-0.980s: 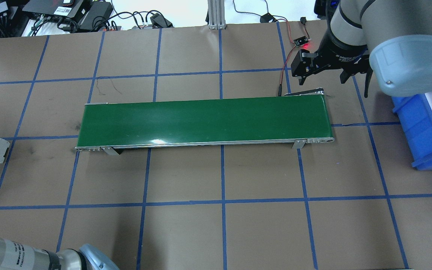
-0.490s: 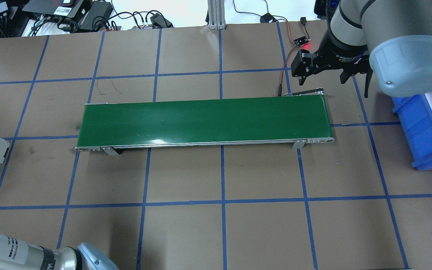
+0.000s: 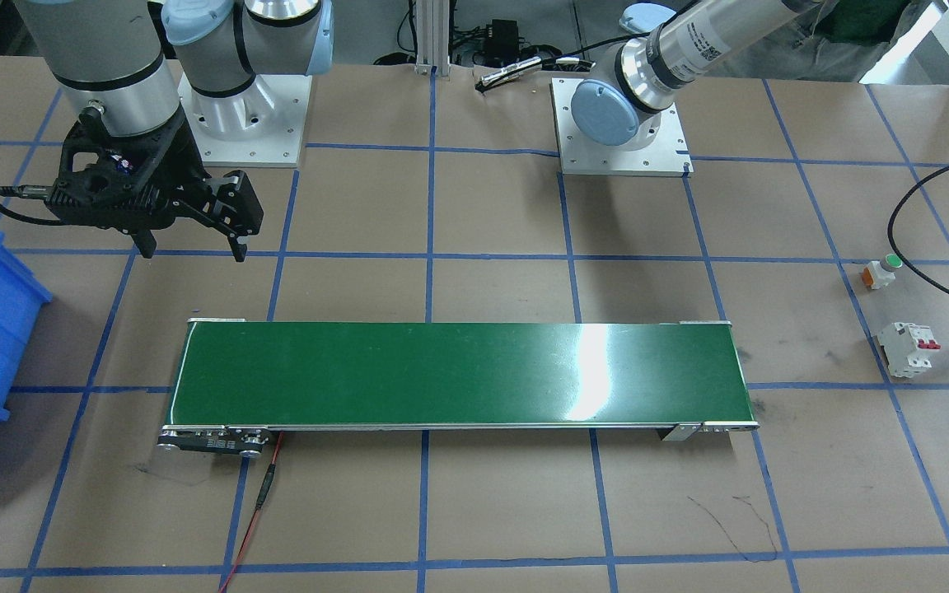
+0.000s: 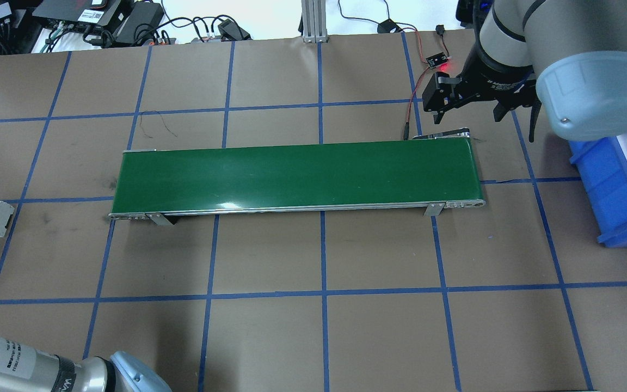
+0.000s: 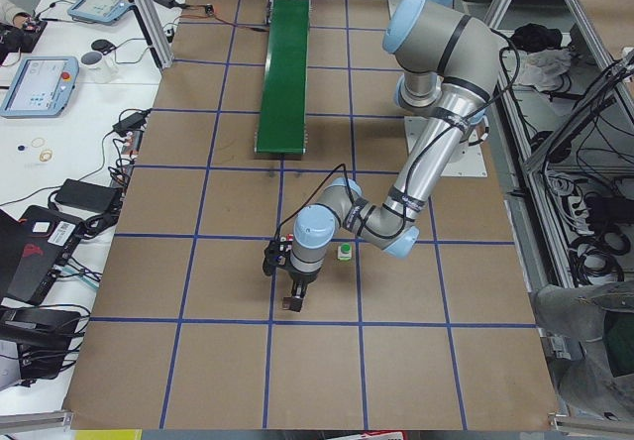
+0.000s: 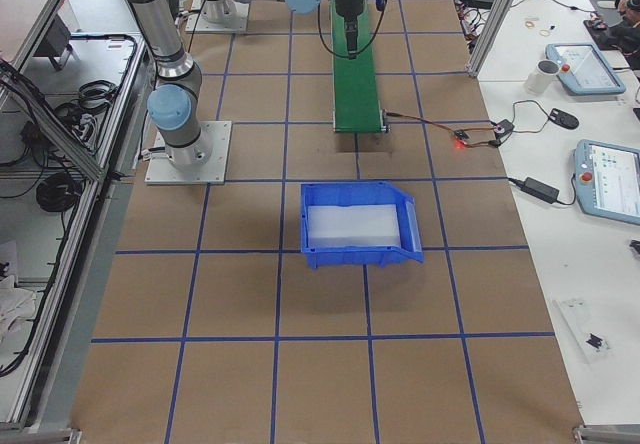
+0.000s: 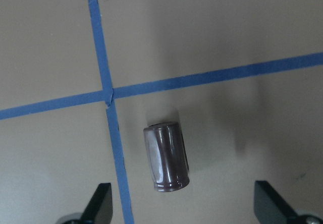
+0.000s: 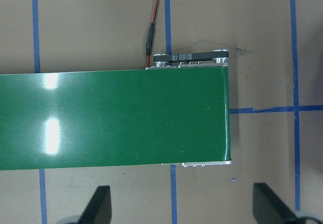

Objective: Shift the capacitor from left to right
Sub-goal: 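Lower the left gripper over the brown capacitor and close on it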

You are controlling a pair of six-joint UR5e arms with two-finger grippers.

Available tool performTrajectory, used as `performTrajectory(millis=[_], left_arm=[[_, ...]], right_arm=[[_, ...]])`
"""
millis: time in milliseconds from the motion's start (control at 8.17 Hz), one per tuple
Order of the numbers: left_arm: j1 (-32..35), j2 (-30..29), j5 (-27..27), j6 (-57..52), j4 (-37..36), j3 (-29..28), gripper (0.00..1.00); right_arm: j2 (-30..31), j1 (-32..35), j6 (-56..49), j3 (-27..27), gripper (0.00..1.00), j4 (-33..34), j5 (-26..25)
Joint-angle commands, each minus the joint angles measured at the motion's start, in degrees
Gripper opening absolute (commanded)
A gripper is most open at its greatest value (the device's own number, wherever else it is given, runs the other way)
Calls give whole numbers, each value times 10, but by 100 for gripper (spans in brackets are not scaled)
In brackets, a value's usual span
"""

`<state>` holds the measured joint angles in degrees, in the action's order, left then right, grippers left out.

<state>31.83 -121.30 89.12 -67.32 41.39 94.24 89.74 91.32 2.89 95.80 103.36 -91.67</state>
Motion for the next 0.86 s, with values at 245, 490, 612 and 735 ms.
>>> performTrajectory(millis=[245,490,612,735], left_arm=[[-11,-26,-34,90,-1,-5,100],[-12,-45,-32,83,-1,-21,100],[-17,-50,-33,82,-1,-33,100],[-17,-51,-34,78,-1,-37,100]], right_arm=[[0,0,1,0,100,0,0],[0,0,1,0,100,0,0],[0,0,1,0,100,0,0],[0,0,2,0,100,0,1]])
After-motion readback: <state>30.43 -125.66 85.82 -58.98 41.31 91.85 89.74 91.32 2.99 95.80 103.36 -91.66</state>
